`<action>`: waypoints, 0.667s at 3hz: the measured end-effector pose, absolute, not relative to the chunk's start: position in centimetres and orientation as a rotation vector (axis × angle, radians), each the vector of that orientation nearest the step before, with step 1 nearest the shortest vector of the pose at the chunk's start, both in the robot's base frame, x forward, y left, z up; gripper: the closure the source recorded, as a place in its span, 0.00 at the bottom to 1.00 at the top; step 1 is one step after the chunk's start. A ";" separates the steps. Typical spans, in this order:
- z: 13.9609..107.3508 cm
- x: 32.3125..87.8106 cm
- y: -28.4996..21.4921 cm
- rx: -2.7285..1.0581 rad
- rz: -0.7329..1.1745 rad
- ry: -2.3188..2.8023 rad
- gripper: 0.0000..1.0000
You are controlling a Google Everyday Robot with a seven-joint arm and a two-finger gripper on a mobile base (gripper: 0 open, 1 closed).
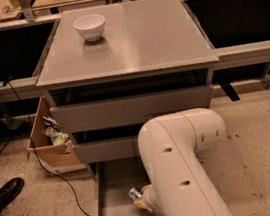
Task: Pick redbull can from bottom drawer and place on counter
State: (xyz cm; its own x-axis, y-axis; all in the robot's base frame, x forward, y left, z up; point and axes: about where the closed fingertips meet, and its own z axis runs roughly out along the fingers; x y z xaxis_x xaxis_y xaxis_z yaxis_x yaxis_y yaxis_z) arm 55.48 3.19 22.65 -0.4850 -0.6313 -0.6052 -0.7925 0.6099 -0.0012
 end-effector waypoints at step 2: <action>27.8 50.3 1.4 -1.234 0.502 2.282 1.00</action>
Offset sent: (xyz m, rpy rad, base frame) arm -0.0810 -0.0444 0.0852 0.0143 0.1410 0.2366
